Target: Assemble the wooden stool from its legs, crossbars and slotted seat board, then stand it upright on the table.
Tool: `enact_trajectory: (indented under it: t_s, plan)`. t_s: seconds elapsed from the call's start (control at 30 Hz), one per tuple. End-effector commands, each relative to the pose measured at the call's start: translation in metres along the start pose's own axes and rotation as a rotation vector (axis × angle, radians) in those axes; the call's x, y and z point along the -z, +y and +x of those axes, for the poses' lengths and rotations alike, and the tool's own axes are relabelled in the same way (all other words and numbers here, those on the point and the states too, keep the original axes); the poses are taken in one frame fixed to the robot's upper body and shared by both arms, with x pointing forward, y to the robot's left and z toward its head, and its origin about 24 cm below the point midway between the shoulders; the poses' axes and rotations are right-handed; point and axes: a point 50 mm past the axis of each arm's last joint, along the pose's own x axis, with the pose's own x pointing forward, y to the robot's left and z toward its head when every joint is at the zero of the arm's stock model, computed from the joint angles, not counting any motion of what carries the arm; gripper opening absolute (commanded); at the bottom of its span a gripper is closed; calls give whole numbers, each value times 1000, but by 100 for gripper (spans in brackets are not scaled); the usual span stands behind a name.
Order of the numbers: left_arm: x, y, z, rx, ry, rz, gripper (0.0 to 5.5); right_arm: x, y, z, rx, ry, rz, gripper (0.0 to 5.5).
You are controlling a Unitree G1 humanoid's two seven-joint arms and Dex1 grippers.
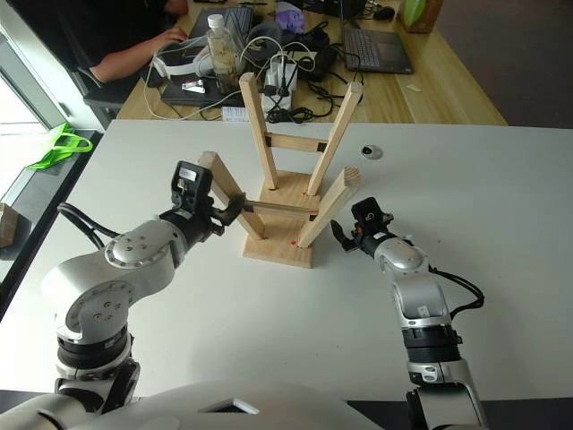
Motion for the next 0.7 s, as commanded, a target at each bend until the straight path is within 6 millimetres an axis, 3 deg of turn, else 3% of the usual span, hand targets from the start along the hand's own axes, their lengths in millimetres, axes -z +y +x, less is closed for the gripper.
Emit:
enact_trajectory:
  t_s: [0.03, 0.17, 0.3, 0.37, 0.43, 0.5, 0.57, 0.63, 0.7]
  plan:
    - [-20, 7, -11, 70, -131, -116, 319, -12, -5, 2, 20, -39, -3, 413]
    - [-35, 16, -24, 134, -225, -133, 319, -14, -5, 2, 20, -49, -3, 413]
    - [-112, 42, -41, 76, -690, -162, 319, -33, -3, 2, 23, -218, 127, 413]
    - [-135, 44, -38, 54, -797, -152, 319, -32, -1, -2, 87, -294, 234, 413]
    - [-143, 44, -32, 26, -832, -145, 319, -26, 8, -3, 140, -317, 297, 413]
    - [-137, 40, -19, 42, -792, -115, 319, -20, 20, -3, 132, -307, 313, 413]
    - [-83, 37, 28, 4, -366, -40, 319, -16, 31, -2, 114, -286, 323, 413]
    - [-30, 21, 39, 86, -67, 26, 319, -13, 34, -1, 103, -263, 328, 413]
    - [-13, 6, 44, 158, 16, 59, 319, -8, 31, -3, 120, -242, 332, 413]
